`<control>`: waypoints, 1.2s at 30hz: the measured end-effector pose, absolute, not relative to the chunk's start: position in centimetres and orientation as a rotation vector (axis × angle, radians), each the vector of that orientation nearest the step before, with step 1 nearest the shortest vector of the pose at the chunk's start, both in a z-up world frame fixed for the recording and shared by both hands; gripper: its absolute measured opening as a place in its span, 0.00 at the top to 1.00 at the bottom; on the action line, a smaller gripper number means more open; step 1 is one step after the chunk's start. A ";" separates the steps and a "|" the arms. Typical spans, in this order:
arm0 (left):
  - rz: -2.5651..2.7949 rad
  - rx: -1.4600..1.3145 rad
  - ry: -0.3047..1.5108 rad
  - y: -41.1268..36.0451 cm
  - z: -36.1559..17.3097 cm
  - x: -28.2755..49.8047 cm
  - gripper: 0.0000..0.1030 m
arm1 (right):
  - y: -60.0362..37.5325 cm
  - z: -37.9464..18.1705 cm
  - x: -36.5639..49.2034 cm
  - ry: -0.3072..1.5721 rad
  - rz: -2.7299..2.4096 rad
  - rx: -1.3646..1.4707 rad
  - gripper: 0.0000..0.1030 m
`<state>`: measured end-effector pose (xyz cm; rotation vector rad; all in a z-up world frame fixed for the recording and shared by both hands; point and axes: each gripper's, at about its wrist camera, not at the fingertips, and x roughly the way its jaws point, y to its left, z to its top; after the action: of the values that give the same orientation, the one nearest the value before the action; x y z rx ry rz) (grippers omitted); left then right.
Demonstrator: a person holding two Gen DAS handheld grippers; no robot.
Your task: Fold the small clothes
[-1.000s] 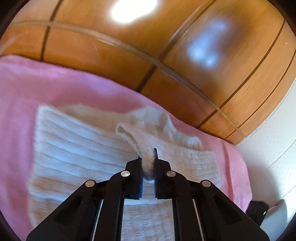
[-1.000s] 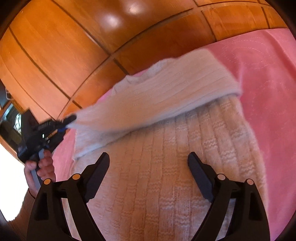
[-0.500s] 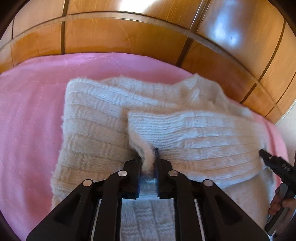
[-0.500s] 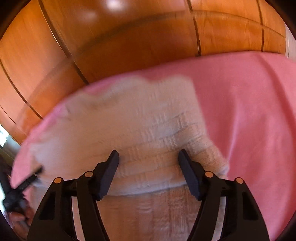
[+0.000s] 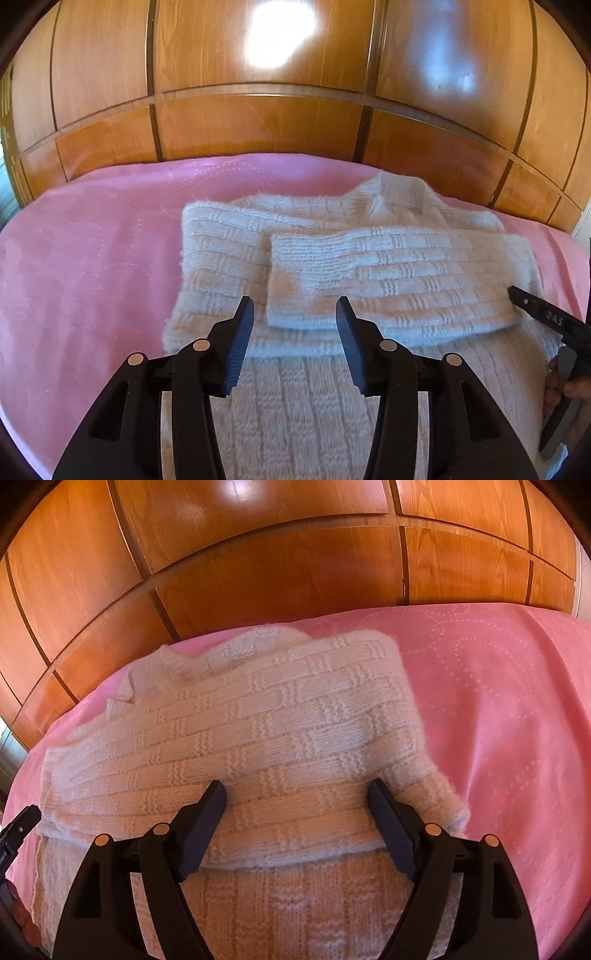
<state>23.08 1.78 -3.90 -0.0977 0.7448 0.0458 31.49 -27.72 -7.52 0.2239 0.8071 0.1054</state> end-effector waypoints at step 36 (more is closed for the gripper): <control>0.056 -0.185 0.856 4.2 -6.2 23.7 0.36 | -27.0 -7.3 31.9 0.827 0.122 0.199 0.11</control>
<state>23.66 4.24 -6.23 -0.1854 0.8557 0.0564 31.89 -27.04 -7.33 0.1989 0.8270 0.1216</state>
